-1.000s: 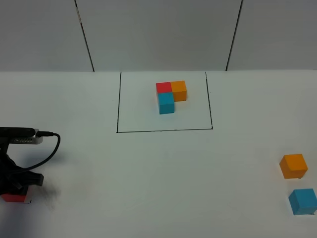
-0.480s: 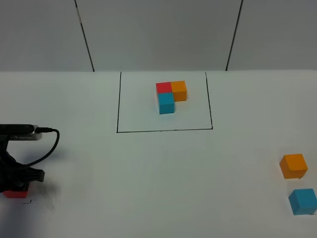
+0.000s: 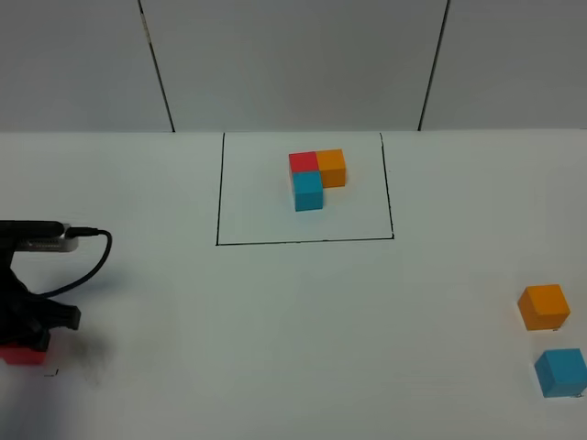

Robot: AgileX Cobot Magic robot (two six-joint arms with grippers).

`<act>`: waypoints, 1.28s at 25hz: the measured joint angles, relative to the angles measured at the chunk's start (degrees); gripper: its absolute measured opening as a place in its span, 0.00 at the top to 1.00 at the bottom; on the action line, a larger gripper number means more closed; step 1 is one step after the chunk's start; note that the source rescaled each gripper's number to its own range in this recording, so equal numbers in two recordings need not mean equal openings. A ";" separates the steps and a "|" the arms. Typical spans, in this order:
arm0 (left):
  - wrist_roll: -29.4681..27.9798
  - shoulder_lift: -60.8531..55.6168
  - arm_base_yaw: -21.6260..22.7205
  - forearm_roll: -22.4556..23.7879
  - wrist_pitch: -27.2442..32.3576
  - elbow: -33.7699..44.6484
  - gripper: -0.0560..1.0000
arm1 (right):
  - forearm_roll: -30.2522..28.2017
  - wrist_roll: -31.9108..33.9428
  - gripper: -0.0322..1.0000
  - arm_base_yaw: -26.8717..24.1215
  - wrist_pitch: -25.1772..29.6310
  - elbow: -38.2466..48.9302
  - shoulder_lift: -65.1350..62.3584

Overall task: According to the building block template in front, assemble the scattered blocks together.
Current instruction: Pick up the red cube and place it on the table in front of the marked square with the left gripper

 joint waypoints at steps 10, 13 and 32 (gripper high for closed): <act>23.38 -1.00 -10.71 -0.30 18.89 -17.05 0.94 | 0.00 0.00 0.28 0.00 -0.01 0.00 0.00; 32.25 -1.00 -12.97 -0.30 23.58 -21.13 0.94 | 0.00 0.00 0.28 0.00 -0.01 0.00 0.00; 63.77 -1.00 -15.78 -6.44 20.60 -23.17 0.94 | 0.00 0.00 0.28 0.00 0.04 0.00 0.00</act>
